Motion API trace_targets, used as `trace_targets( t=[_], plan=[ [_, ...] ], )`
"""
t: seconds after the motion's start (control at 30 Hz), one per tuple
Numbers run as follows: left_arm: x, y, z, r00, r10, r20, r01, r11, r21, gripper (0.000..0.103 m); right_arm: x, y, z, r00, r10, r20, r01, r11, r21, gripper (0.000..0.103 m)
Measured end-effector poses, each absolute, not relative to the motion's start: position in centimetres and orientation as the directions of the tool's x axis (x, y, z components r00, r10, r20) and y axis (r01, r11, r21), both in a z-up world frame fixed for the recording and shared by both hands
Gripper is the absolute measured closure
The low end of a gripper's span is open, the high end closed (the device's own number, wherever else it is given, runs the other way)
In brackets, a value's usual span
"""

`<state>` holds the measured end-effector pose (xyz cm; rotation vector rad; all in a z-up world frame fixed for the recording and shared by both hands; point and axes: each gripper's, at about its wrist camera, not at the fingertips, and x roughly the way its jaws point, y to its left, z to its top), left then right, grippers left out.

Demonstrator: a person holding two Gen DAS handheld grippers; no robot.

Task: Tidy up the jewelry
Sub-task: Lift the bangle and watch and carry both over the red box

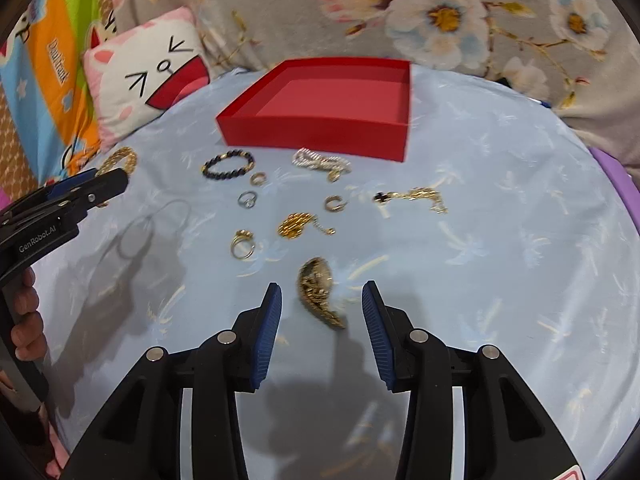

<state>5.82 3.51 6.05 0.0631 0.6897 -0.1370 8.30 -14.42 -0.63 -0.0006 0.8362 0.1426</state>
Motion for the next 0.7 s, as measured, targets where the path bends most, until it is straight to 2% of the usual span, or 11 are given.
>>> trace_targets(
  t=[0.1,0.17,0.23,0.47,0.7],
  plan=[
    [5.7,3.0,5.2,0.749,-0.113,-0.653,0.156,0.988,0.009,0.048,9.5,-13.2,-1.7,0.65,0.1,-0.754,-0.134,0.991,0.016,0.062],
    [5.7,2.8,4.8,0.742,-0.115,-0.66,0.163,0.987,0.011,0.048,10.2,-12.7,-2.5,0.636,0.084,-0.767,-0.135,0.991,-0.004,0.069],
    [5.6,2.5,4.5,0.739,-0.115,-0.664,0.169,0.985,0.017,0.048,10.7,-12.6,-3.2,0.621,0.069,-0.781,-0.131,0.991,-0.017,0.087],
    [6.6,1.9,4.6,0.738,-0.107,-0.666,0.179,0.983,0.04,0.048,10.9,-13.8,-2.6,0.637,0.064,-0.768,-0.102,0.995,-0.002,0.09],
    [9.0,1.7,6.8,0.767,-0.084,-0.636,0.177,0.981,0.084,0.048,12.5,-14.7,3.2,0.717,0.091,-0.691,-0.097,0.995,0.03,0.09]
  ],
)
